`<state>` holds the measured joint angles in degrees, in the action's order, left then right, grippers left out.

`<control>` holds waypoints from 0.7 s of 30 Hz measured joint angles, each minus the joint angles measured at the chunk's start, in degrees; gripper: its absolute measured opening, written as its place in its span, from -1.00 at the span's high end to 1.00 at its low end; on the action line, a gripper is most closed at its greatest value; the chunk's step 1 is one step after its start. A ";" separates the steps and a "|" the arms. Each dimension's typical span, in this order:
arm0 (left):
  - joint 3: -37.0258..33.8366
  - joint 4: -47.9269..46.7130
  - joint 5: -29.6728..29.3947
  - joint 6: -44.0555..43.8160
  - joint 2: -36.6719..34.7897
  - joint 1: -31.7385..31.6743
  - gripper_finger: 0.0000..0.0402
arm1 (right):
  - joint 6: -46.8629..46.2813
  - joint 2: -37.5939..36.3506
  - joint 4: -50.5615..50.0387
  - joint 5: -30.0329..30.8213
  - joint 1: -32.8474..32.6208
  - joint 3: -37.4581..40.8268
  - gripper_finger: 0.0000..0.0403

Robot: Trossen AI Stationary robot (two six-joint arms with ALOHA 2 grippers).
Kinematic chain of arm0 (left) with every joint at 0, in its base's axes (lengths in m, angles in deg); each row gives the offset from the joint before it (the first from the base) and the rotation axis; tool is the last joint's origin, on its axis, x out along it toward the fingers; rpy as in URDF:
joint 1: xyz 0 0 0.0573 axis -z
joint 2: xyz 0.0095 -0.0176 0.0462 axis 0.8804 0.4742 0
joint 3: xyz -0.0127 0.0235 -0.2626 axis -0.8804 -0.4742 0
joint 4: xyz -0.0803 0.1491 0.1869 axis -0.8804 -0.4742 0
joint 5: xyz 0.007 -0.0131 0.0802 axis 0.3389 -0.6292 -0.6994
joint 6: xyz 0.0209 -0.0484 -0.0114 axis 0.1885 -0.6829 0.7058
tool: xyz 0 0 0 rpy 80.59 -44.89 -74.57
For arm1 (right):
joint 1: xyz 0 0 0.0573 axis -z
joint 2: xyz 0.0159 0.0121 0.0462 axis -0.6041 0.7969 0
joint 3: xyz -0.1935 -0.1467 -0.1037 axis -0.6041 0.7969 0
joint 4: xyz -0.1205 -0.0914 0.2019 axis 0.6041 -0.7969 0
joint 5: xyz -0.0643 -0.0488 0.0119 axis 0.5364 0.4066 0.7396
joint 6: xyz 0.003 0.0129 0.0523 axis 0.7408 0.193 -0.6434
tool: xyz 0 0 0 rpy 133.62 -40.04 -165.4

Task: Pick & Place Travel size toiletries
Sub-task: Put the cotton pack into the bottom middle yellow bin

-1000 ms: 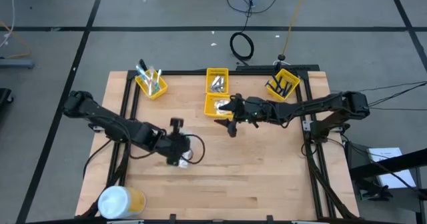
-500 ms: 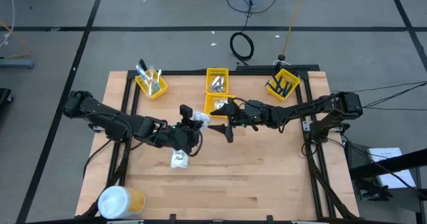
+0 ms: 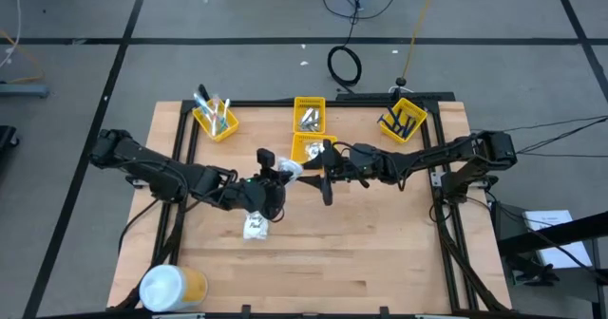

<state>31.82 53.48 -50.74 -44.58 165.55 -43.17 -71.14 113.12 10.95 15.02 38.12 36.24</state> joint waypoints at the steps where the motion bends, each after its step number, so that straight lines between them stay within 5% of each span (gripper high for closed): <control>1: 0.00 0.00 -0.02 -0.48 0.00 0.00 0.98 | 0.10 0.00 0.17 0.00 0.00 0.00 0.32; 7: 0.00 0.14 0.28 -0.80 0.00 0.02 0.93 | 4.62 0.00 0.44 0.35 0.04 0.00 0.92; 14: 0.00 0.17 -2.05 -5.22 0.00 0.35 0.86 | 6.42 -0.03 -1.90 1.67 0.09 -0.02 0.99; 21: 0.00 -1.55 -11.95 -12.52 -0.02 2.69 0.55 | 8.84 -2.04 -15.50 16.67 1.72 0.09 1.00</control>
<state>31.82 51.93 -62.69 -57.10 165.53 -40.48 -62.30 111.09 -4.55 31.68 39.84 36.33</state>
